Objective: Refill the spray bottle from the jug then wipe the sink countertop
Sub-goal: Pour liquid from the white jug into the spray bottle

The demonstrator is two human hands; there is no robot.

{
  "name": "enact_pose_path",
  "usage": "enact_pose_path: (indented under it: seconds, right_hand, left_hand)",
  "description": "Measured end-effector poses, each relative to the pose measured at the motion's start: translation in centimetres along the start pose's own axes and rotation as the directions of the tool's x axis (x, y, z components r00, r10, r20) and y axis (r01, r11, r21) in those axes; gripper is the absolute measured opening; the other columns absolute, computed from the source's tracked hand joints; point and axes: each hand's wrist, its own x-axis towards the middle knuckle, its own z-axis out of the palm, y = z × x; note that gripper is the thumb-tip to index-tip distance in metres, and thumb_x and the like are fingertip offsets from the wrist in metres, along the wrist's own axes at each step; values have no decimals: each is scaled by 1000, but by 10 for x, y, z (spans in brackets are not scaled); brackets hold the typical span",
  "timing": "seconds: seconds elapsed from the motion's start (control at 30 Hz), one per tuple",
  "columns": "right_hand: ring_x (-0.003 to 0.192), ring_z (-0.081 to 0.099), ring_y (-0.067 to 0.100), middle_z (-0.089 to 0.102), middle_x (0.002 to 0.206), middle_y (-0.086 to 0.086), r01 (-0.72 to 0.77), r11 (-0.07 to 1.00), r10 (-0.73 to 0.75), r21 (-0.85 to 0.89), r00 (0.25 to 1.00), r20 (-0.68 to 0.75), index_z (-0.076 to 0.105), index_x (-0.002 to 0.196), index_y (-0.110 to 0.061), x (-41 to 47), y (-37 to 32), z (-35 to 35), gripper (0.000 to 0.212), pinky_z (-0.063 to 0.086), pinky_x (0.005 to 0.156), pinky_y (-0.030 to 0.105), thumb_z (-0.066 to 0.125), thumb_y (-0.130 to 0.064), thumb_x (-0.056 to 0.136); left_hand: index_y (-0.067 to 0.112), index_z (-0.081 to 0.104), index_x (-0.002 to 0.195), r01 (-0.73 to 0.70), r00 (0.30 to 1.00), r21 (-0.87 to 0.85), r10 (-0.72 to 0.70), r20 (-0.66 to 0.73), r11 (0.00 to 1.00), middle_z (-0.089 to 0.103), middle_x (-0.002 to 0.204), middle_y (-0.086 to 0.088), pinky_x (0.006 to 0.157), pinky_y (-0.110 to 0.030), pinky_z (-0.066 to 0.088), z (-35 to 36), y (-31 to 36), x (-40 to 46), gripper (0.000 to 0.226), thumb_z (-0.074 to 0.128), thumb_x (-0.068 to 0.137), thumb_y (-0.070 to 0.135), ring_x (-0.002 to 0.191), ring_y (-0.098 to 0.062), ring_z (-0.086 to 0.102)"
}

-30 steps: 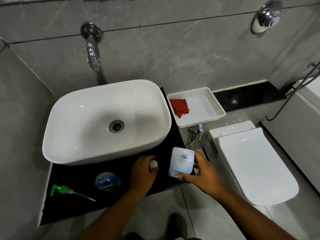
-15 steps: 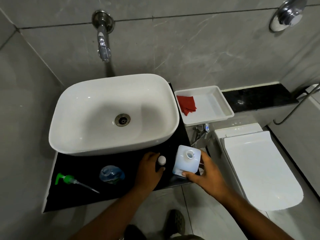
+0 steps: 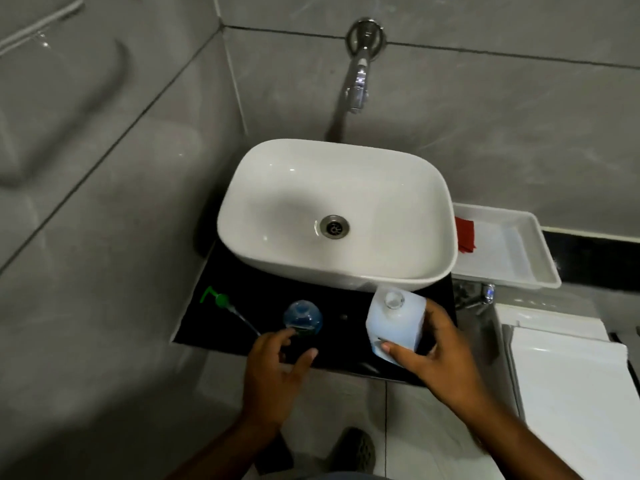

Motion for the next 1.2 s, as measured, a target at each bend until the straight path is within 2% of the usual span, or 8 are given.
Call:
enact_pose_path:
  seconds: [0.07, 0.17, 0.27, 0.37, 0.43, 0.57, 0.8, 1.2]
  right_hand:
    - [113, 51, -11, 52, 123, -36, 62, 995, -56, -81, 996, 70, 43, 126, -53, 7, -12, 11, 74, 41, 82, 1, 81, -54, 63]
    - [112, 46, -19, 47, 122, -44, 152, 967, -123, -205, 981, 149, 40, 124, -58, 15, -26, 21, 72, 35, 82, -5, 81, -50, 65]
    - [108, 43, -24, 46, 114, -50, 191, 916, -122, -353, 970, 208, 36, 119, -65, 22, -43, 25, 72, 34, 79, -5, 78, -55, 62]
    - [109, 53, -3, 55, 118, -28, 229, 854, -118, -467, 960, 256, 43, 129, -50, 27, -51, 28, 79, 39, 88, 11, 82, -48, 60]
    - [111, 57, 15, 61, 123, -9, 246, 793, -98, -557, 954, 283, 45, 135, -34, 30, -56, 29, 84, 46, 92, 27, 83, -46, 61]
    - [108, 58, 24, 61, 124, 0, 306, 639, -61, -706, 935, 351, 37, 141, -28, 37, -64, 31, 91, 49, 89, 36, 78, -50, 63]
    - [104, 59, 26, 62, 120, 2, 354, 497, -28, -792, 919, 393, 33, 144, -27, 44, -73, 33, 93, 51, 84, 38, 75, -52, 64]
    - [107, 56, 22, 58, 124, -2, 380, 388, 7, -840, 910, 415, 20, 146, -33, 48, -85, 31, 92, 47, 90, 38, 65, -58, 70]
  left_hand:
    - [31, 56, 120, 50, 997, -47, -52, -48, 998, 51, 107, 11, 78, -21, 47, -11, -3, 11, 60, 79, 66, 44, 96, -7, 55]
    - [29, 47, 132, 58, 997, -79, -54, 47, 995, 46, 130, 7, 93, -28, 45, -18, -3, 29, 79, 83, 62, 40, 114, -9, 49]
    - [27, 46, 136, -12, 987, -91, 26, 157, 996, 45, 137, 7, 102, -20, 37, -16, 1, 44, 83, 84, 63, 33, 125, -7, 43]
    - [24, 54, 130, -58, 974, -147, 88, 211, 987, 55, 132, 5, 90, 4, 31, -15, 5, 55, 70, 83, 66, 25, 119, -6, 52]
    - [23, 57, 127, -46, 971, -180, 87, 225, 983, 61, 126, 4, 84, 5, 35, -15, 5, 58, 64, 82, 68, 22, 113, -7, 57]
    - [21, 60, 124, -16, 966, -253, 80, 245, 967, 67, 116, 1, 83, -2, 44, -13, 3, 60, 60, 82, 69, 17, 105, -11, 64]
    - [20, 62, 122, 12, 967, -313, 69, 245, 950, 70, 112, -2, 90, -23, 53, -11, 0, 60, 59, 83, 67, 14, 100, -13, 67]
    - [25, 62, 120, 32, 962, -329, 60, 267, 944, 70, 111, 1, 89, -22, 53, -10, -2, 62, 59, 83, 66, 16, 100, -10, 67]
